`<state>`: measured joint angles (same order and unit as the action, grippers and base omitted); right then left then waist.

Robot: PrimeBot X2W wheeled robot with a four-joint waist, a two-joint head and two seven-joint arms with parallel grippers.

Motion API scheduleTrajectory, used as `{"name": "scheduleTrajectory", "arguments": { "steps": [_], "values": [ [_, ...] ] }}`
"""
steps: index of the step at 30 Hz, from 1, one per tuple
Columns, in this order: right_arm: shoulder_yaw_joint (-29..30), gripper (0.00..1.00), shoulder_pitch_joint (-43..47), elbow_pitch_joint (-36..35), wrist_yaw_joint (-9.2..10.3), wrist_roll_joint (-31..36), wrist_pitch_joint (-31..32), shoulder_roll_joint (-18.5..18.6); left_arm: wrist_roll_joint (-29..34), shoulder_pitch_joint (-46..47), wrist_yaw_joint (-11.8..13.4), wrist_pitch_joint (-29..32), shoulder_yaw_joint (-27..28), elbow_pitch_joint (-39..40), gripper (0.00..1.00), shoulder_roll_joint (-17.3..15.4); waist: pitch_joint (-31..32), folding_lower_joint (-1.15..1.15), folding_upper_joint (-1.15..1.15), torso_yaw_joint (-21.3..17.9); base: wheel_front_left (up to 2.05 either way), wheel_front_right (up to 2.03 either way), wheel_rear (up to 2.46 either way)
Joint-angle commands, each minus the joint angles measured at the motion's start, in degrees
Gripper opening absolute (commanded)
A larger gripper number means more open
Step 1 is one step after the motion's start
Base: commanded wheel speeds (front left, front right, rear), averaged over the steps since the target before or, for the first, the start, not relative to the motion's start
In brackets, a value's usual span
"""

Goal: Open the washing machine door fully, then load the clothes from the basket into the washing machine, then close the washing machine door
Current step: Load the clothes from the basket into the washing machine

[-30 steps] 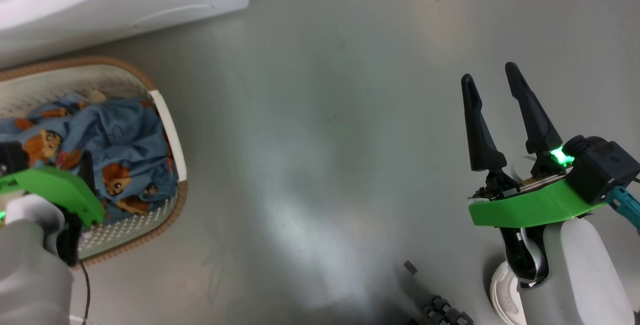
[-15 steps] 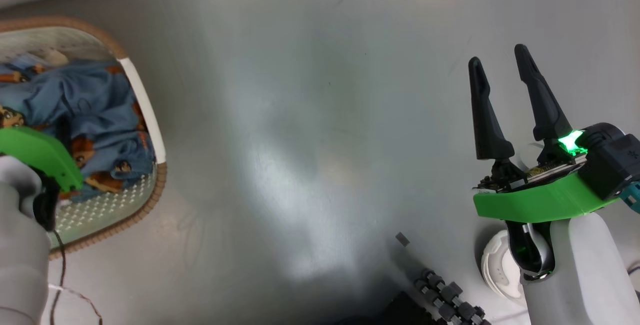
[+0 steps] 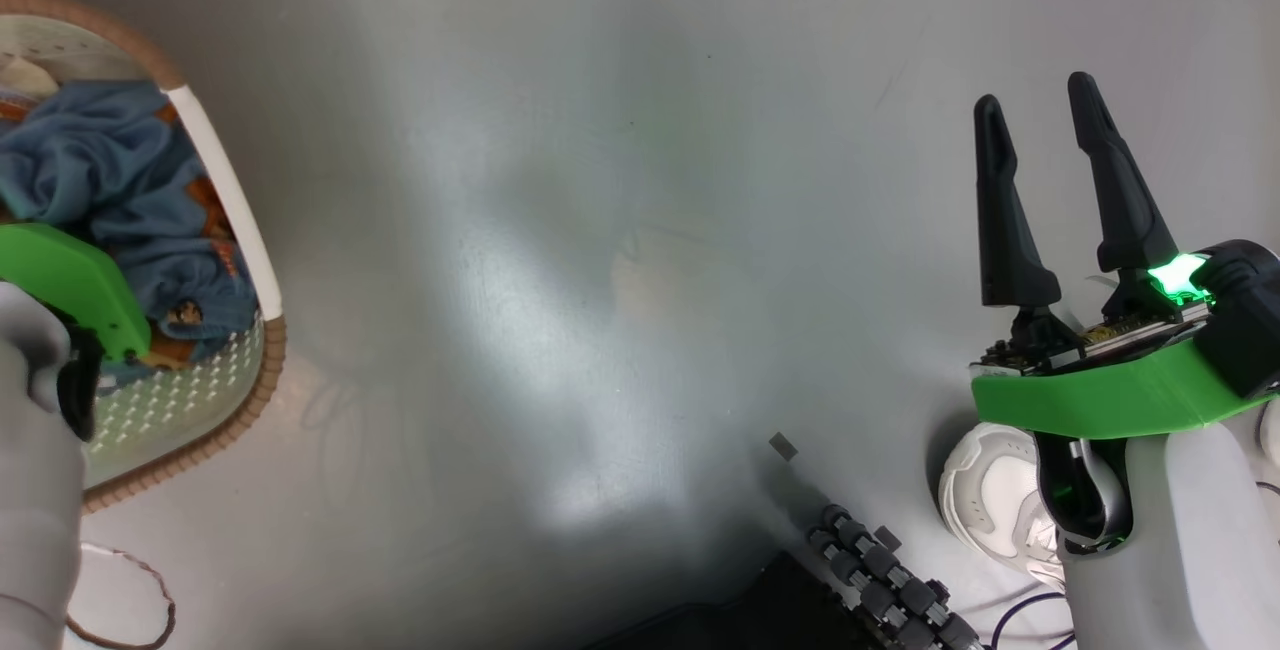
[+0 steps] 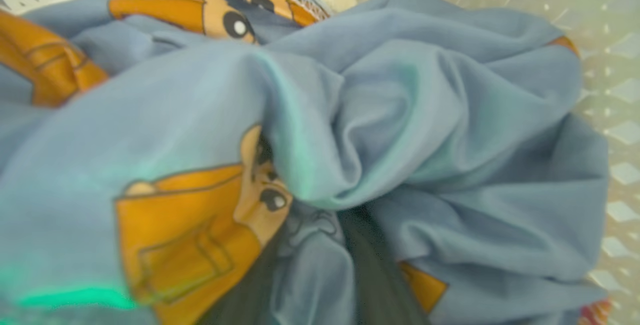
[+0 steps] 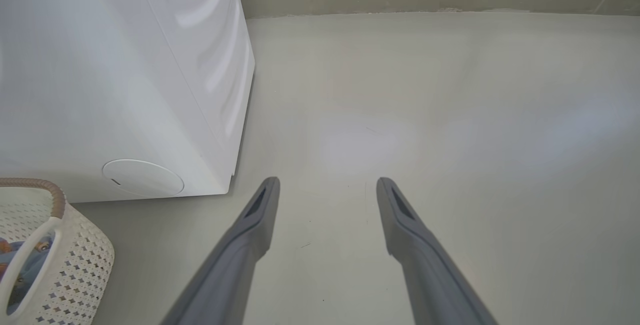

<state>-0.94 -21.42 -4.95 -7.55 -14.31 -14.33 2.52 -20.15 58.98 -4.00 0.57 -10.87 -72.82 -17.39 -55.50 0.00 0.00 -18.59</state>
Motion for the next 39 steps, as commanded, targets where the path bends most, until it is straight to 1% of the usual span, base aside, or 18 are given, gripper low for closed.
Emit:
{"name": "scheduleTrajectory", "arguments": {
  "steps": [1, 4, 9, 12, 14, 18, 21, 26, 27, 29, 30, 34, 39],
  "values": [
    [-0.42, 1.0, 1.65, -1.34, 0.06, -0.67, -0.67, 0.36, 0.58, -1.55, 0.46, -0.6, 0.25, -0.13, 0.0, -1.06, 0.06, 0.0, 0.0, 0.36, 0.0, 0.0, 0.0],
    [0.34, 1.0, 1.59, -1.07, 0.06, -0.25, -0.67, 0.36, 0.7, -1.79, 0.21, -1.81, -0.37, -0.26, 0.0, -0.08, 0.68, 0.0, 0.0, 1.36, 0.0, 0.0, 0.0],
    [1.09, 1.0, 1.59, -0.22, 0.06, 0.44, -0.67, 0.36, -1.52, -2.86, 0.26, -6.18, 1.26, -0.4, 0.0, 1.32, 3.45, 0.0, 0.0, 3.44, 0.0, 0.0, 0.0],
    [1.85, 1.0, 1.93, 0.6, 0.06, 0.97, -0.67, 0.36, -2.08, -4.32, 0.33, -10.54, 1.56, -0.26, 0.0, 2.32, 6.22, 0.0, 0.0, 5.14, 0.0, 0.0, 0.0],
    [2.34, 1.0, 2.23, 1.1, 0.06, 1.6, -0.67, 0.36, -1.57, -5.76, 0.84, -13.23, 1.03, 0.26, 0.0, 2.92, 8.47, 0.0, 0.0, 6.41, 0.0, 0.0, 0.0],
    [2.95, 1.0, 3.35, 2.11, 0.06, 2.51, -0.67, 0.36, -2.81, -9.66, 1.03, -15.31, 2.3, 2.59, 0.0, 4.49, 13.68, 0.0, 0.0, 8.72, 0.0, 0.0, 0.0],
    [3.54, 1.0, 4.6, 2.95, 0.06, 3.23, -0.67, 0.36, -3.26, -13.9, 1.48, -15.52, 3.82, 8.26, 0.0, 5.5, 17.96, 0.0, 0.0, 10.32, 0.0, 0.0, 0.0],
    [4.24, 1.0, 7.35, 4.43, 0.06, 4.4, -0.67, 0.36, -2.48, -23.68, 2.68, -15.54, 6.81, 19.79, 0.0, 8.41, 25.17, 0.0, 0.0, 12.73, 0.0, 0.0, 0.0],
    [4.24, 1.0, 7.35, 4.43, 0.06, 4.4, -0.67, 0.36, -2.48, -23.68, 2.68, -15.54, 6.81, 19.79, 0.0, 8.41, 25.17, 0.0, 0.0, 12.73, 0.0, 0.0, 0.0],
    [4.31, 1.0, 8.54, 4.96, 0.06, 4.89, -0.67, 0.36, -1.81, -27.35, 2.97, -15.55, 7.92, 23.84, 0.0, 9.54, 27.79, 0.0, 0.0, 13.63, 0.0, 0.0, 0.0],
    [4.42, 1.0, 9.73, 5.4, 0.06, 5.21, -0.67, 0.36, -0.88, -30.76, 3.36, -15.55, 8.83, 27.65, 0.0, 10.54, 30.22, 0.0, 0.0, 14.5, 0.0, 0.0, 0.0],
    [4.35, 1.0, 11.89, 6.07, 0.06, 5.55, -0.67, 0.36, 0.67, -36.95, 3.65, -15.56, 10.41, 34.55, 0.0, 12.28, 34.41, 0.0, 0.0, 15.86, 0.0, 0.0, 0.0],
    [4.04, 1.0, 14.29, 6.78, 0.06, 5.69, -0.67, 0.36, 1.84, -43.56, 3.72, -15.56, 12.22, 41.66, 0.0, 13.71, 38.77, 0.0, 0.0, 17.14, 0.0, 0.0, 0.0]
  ]
}}
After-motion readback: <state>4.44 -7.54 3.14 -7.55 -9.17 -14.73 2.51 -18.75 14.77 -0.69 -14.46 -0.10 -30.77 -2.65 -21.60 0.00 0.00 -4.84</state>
